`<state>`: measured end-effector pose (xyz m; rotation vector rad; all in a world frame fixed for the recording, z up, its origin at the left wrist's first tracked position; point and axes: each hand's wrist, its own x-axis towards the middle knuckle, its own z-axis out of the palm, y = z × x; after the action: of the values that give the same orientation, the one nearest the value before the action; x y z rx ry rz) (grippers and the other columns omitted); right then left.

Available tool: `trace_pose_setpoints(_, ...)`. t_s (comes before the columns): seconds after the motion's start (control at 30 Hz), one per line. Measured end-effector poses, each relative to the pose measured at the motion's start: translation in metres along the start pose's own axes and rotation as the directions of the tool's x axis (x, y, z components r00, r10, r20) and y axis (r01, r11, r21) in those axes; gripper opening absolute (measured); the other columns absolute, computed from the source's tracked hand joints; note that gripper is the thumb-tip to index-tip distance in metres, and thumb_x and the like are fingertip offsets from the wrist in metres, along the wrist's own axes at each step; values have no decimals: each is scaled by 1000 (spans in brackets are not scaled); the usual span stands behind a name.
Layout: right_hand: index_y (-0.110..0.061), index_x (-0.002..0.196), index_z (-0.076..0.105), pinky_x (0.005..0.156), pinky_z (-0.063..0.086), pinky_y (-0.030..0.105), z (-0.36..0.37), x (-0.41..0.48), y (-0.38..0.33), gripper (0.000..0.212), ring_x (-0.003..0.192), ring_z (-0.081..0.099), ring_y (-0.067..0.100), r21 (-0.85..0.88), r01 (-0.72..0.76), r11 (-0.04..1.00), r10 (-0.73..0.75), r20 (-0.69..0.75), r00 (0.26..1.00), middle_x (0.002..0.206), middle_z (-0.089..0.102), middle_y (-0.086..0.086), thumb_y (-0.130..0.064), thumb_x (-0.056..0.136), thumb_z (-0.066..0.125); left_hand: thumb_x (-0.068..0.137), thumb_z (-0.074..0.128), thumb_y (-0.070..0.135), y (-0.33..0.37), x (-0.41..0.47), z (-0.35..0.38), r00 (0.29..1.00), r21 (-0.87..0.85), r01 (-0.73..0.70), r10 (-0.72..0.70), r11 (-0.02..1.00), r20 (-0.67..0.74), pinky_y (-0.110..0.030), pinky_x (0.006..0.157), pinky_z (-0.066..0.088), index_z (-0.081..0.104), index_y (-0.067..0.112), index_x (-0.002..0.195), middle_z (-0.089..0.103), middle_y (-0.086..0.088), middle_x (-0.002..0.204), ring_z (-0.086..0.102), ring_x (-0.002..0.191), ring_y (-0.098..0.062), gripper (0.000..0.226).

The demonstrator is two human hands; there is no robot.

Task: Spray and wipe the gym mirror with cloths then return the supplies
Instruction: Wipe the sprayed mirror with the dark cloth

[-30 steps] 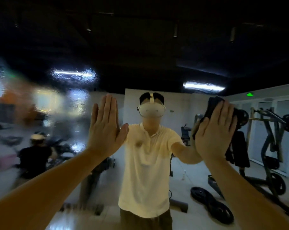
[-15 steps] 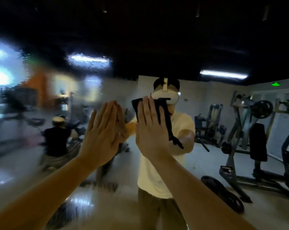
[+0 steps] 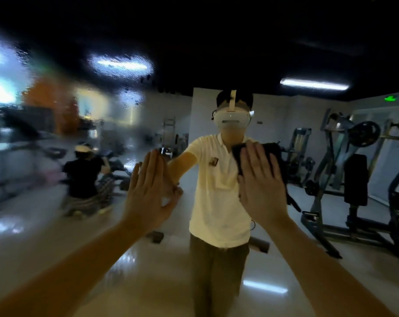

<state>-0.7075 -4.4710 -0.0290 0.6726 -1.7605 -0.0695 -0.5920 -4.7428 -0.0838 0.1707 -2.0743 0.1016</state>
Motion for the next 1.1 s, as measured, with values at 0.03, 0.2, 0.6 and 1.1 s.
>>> trace_pose_setpoints(0.03, -7, 163, 2, 129, 4, 50, 1, -10, 14, 68, 159, 1, 32, 18, -53, 998, 53, -2, 999, 171, -1, 15, -32, 106, 31, 96, 55, 66, 2, 0, 1, 1000, 6, 6, -6, 1000, 11, -59, 126, 22, 7, 0, 164, 6, -20, 173, 8, 160, -36, 106)
trace_pose_setpoints(0.2, -2, 162, 17, 128, 9, 52, 9, -57, 48, 62, 159, 11, 34, 137, -336, 932, 343, -31, 939, 170, 13, 19, -30, 108, 29, 91, 53, 73, 6, 0, -6, 999, 62, -1, -1, 998, 36, -57, 128, 16, 6, -3, 163, 4, -23, 172, 5, 161, -37, 116)
trace_pose_setpoints(0.6, -3, 161, 22, 128, 9, 51, 30, -76, -51, 59, 157, 15, 35, 249, -427, 869, 445, -17, 895, 169, 18, 19, -28, 108, 30, 81, 55, 82, -6, -2, -2, 998, 29, -31, 29, 999, 57, -52, 130, 8, 1, -1, 164, -2, -21, 173, 0, 161, -35, 129)
trace_pose_setpoints(1.1, -9, 164, 16, 129, 3, 48, 39, 6, -268, 58, 159, 10, 29, 309, -222, 925, 241, -25, 970, 171, 11, 13, -31, 111, 25, 82, 84, 44, -127, -71, 7, 986, -15, -166, 166, 986, 9, -62, 124, 24, 19, -7, 161, 14, -25, 170, 15, 159, -40, 114)
